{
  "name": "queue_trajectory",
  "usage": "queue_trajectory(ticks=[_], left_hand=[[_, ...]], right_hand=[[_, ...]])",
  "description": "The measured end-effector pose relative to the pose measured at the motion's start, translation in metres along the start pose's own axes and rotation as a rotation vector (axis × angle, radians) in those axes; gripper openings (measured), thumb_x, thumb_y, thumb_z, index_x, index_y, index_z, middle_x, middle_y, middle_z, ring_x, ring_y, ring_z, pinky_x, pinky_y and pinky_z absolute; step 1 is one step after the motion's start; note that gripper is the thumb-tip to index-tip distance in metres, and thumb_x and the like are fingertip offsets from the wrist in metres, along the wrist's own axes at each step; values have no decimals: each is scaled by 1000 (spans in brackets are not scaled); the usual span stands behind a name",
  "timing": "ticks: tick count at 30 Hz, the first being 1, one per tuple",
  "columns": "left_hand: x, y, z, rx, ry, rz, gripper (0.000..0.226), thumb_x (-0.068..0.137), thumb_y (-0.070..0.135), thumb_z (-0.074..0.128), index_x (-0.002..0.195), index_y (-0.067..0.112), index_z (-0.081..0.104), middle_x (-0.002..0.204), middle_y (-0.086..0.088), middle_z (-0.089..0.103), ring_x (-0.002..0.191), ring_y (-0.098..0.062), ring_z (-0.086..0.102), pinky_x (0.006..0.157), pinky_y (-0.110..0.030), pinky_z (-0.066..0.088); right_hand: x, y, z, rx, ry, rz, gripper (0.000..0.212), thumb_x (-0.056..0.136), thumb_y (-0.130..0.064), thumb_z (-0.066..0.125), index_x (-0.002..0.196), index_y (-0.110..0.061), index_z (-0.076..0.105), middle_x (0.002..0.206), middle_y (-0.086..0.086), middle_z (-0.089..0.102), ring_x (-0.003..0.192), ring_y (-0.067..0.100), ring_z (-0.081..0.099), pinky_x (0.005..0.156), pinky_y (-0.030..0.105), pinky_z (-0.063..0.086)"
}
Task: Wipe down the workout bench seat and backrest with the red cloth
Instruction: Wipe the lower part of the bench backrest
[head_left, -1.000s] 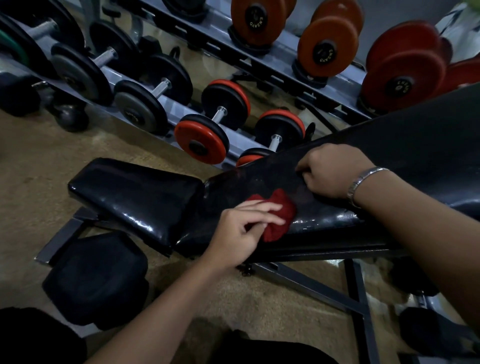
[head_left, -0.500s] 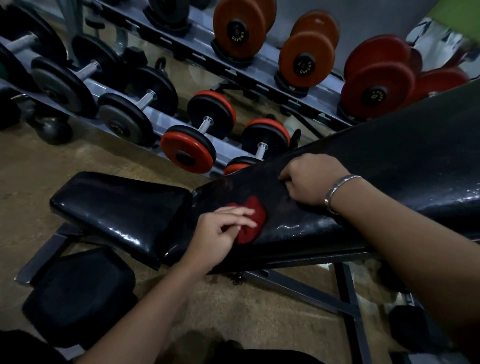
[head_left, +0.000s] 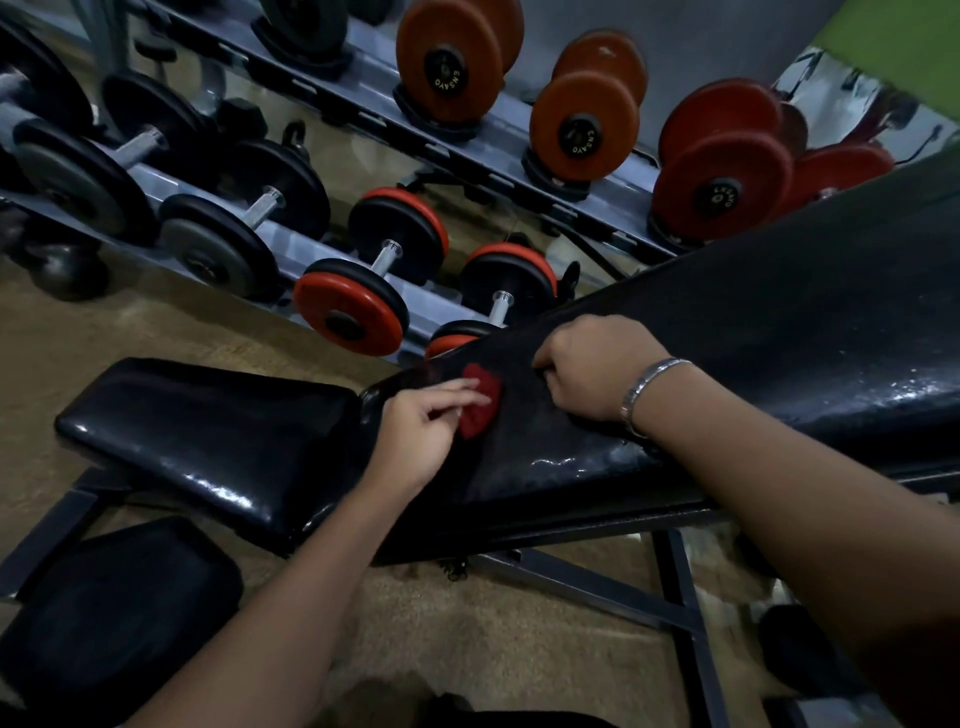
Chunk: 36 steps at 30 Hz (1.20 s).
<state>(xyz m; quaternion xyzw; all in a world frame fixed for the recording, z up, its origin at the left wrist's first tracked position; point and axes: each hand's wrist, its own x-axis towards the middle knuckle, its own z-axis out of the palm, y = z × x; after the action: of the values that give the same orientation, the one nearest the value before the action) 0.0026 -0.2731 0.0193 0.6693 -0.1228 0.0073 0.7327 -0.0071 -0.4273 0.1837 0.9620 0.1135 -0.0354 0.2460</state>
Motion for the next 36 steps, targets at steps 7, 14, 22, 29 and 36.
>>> queue_trajectory(ticks=[7, 14, 22, 29, 36], left_hand=[[-17, 13, -7, -30, -210, 105, 43, 79, -22, 60, 85, 14, 83, 111, 5, 77, 117, -6, 65, 105, -18, 43], [29, 12, 8, -75, -23, -87, 50, 77, -23, 51, 81, 16, 82, 109, 6, 77, 113, -6, 67, 104, -34, 53], [21, -5, -6, -92, -123, 21, 54, 80, -24, 56, 81, 23, 82, 112, 7, 77, 118, -9, 66, 111, -32, 46], [33, 2, 13, -189, -174, 31, 64, 73, -27, 51, 74, 29, 82, 106, 8, 78, 116, -13, 67, 100, -30, 51], [64, -1, 16, -103, -99, 7, 52, 76, -27, 51, 76, 15, 81, 107, 1, 77, 114, -13, 67, 102, -32, 52]], right_hand=[[1, 3, -2, 8, 7, -8, 30, 85, -32, 49, 105, -32, 72, 105, -2, 71, 98, 25, 64, 69, 30, 37], [1, 2, 1, 10, 29, -10, 30, 86, -31, 49, 106, -32, 71, 106, -2, 70, 99, 25, 63, 71, 32, 38], [3, 3, -5, 31, -30, -2, 30, 86, -32, 51, 108, -32, 71, 108, -3, 70, 102, 23, 63, 83, 36, 51], [1, 3, -5, 25, -12, -13, 29, 87, -34, 51, 108, -32, 71, 109, -3, 70, 102, 24, 63, 81, 34, 50], [2, 3, -4, 27, 7, -19, 30, 87, -34, 49, 109, -33, 70, 106, -2, 70, 98, 25, 64, 74, 33, 48]])
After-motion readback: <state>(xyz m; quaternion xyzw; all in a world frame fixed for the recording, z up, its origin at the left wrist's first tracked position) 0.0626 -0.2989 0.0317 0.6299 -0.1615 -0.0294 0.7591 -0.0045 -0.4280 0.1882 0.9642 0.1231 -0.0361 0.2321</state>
